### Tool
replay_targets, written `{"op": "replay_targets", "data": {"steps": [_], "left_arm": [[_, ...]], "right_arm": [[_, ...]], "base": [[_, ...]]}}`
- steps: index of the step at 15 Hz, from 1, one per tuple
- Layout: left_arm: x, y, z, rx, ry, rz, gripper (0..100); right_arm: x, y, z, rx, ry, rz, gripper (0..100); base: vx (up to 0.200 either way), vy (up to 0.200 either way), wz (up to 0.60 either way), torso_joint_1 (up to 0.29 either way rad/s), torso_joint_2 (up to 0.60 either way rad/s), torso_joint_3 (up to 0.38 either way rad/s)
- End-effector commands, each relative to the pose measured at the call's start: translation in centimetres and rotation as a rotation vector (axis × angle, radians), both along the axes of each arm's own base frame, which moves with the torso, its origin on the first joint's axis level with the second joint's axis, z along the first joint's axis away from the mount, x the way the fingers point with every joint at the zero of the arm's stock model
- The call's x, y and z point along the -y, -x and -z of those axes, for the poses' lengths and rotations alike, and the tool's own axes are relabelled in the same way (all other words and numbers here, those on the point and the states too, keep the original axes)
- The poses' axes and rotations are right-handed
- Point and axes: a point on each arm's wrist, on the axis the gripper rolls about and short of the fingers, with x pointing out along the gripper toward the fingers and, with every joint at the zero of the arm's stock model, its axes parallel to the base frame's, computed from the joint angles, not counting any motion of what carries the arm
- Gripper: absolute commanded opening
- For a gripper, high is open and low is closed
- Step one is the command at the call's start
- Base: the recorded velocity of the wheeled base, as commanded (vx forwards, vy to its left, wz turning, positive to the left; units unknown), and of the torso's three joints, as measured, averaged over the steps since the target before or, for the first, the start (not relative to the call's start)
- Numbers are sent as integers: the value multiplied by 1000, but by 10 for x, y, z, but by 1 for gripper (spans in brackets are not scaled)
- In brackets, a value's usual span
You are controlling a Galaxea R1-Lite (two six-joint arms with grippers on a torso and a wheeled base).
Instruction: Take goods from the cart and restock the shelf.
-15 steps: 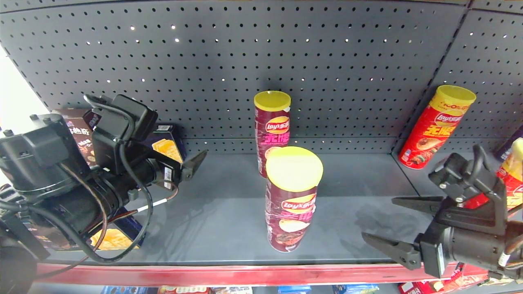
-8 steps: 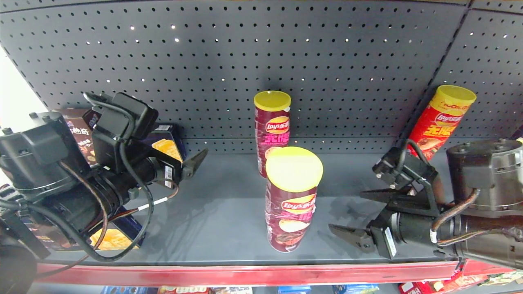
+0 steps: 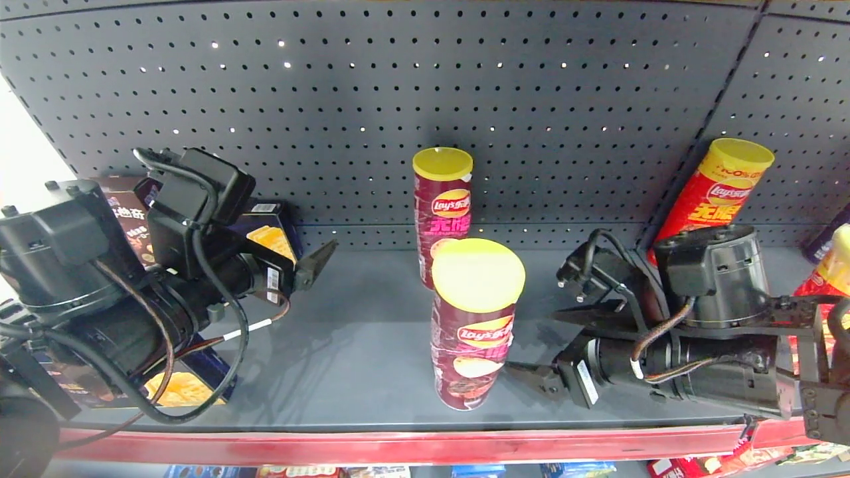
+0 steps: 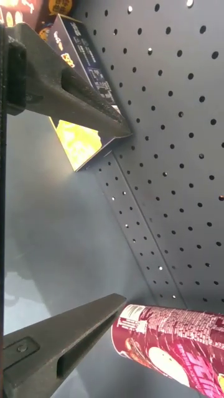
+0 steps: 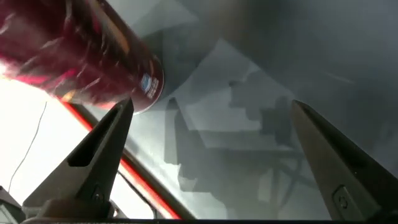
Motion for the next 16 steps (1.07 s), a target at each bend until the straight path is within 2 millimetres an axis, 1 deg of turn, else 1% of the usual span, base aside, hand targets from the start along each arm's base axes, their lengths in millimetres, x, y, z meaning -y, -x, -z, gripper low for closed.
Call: {"op": "replay_targets", "data": {"steps": [1, 4, 9, 16], "left_arm": [[1, -1, 1, -3, -1, 0, 100], [0, -1, 1, -3, -1, -2, 100], [0, -1, 1, -3, -1, -2, 100], [0, -1, 1, -4, -1, -2, 100]], "right_arm": [[-6, -4, 4, -9, 8, -9, 100], [-13, -3, 4, -9, 8, -27, 100], [-14, -2, 4, -5, 12, -25, 100], [-22, -1, 6, 3, 9, -42, 100]], "base": [[0, 0, 0, 0, 0, 0], [0, 0, 0, 0, 0, 0], [0, 0, 0, 0, 0, 0], [0, 0, 0, 0, 0, 0]]}}
